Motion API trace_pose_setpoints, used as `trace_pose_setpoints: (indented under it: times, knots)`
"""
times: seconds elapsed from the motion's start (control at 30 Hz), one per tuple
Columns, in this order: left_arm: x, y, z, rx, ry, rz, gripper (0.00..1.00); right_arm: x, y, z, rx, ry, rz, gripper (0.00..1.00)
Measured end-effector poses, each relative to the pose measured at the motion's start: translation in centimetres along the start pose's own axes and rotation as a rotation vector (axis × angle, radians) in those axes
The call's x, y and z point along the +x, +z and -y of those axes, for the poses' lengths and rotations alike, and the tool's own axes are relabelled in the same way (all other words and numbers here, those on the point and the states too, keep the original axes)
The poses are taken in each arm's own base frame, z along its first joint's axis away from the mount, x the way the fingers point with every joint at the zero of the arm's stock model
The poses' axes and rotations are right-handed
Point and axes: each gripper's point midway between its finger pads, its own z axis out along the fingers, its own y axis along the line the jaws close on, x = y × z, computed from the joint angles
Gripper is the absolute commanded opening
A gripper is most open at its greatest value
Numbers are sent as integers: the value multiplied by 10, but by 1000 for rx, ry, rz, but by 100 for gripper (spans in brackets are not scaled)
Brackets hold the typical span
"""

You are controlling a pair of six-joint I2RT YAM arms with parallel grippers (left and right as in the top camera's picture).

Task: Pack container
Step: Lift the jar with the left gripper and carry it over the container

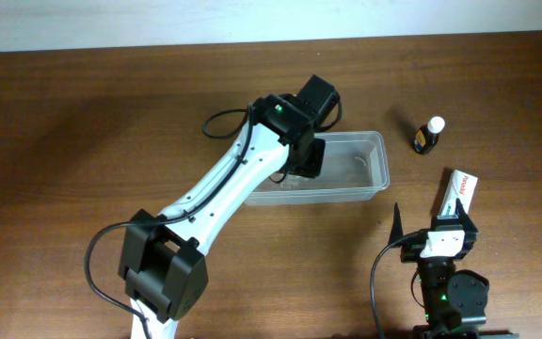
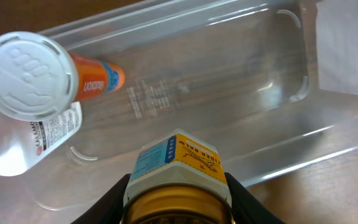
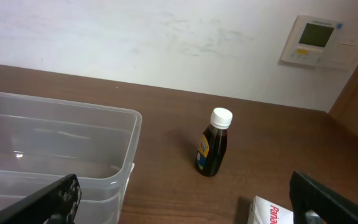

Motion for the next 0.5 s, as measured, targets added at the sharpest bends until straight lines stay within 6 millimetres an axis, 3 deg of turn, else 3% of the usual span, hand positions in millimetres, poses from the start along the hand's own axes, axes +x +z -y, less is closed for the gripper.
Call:
trace_pose_setpoints:
  times: [0.37,0.5]
  knots:
    - [8,-1,21,-75,28,51,40,0,0,0,0,0,0,98]
    - [6,6,15,-86,-18,39,30,0,0,0,0,0,0,98]
